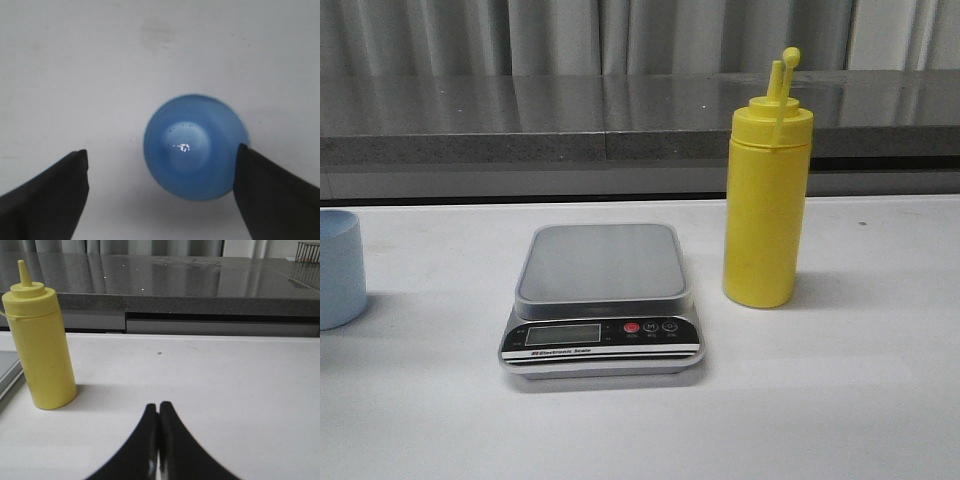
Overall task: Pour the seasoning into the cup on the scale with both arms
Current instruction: 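Grasp the light-blue cup with the left gripper and lift it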
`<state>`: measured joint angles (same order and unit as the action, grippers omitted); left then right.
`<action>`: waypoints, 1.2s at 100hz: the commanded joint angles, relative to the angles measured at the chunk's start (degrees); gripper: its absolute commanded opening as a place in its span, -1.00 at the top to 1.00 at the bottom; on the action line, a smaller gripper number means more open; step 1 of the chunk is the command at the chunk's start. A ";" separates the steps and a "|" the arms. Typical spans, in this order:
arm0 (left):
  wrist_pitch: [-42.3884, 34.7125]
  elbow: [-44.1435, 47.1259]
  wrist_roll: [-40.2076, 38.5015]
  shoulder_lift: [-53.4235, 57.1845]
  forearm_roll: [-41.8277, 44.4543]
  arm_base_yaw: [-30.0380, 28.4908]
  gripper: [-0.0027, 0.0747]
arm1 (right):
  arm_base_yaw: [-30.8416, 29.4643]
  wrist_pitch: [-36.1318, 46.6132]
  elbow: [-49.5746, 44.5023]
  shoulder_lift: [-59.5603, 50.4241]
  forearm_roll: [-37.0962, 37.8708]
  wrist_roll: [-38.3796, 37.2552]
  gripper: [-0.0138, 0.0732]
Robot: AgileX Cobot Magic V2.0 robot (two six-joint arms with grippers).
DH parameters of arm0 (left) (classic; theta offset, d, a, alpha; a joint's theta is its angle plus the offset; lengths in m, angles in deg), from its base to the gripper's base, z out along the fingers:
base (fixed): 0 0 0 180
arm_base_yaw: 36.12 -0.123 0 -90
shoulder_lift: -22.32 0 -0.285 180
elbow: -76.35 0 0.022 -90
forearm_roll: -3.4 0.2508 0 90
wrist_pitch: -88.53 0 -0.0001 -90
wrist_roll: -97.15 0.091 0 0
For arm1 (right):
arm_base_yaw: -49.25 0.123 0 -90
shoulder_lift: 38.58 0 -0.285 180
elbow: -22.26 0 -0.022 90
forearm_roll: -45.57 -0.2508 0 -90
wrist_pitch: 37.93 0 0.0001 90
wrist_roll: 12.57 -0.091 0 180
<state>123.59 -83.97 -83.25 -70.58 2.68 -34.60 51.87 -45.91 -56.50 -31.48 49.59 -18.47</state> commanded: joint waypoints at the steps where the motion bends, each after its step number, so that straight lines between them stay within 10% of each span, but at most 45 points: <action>1: -3.15 -1.82 -0.55 -0.39 0.01 -0.11 -0.54 | -0.43 4.52 1.20 -1.11 0.72 0.59 0.84; 68: -4.85 -1.82 -0.55 -8.22 -1.02 -0.11 -0.46 | -0.43 4.52 1.20 -1.11 0.72 0.59 0.84; 102: -6.21 -1.82 -0.55 -8.22 -1.50 -0.11 0.94 | -0.43 4.52 1.20 -1.11 0.72 0.59 0.84; 120: -6.07 -2.04 -0.55 -8.22 -2.58 -0.11 0.98 | -0.43 4.52 1.20 -1.11 0.72 0.59 0.84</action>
<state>119.44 -84.19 -83.25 -81.03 1.05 -34.60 51.87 -45.91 -56.50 -31.48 49.59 -18.47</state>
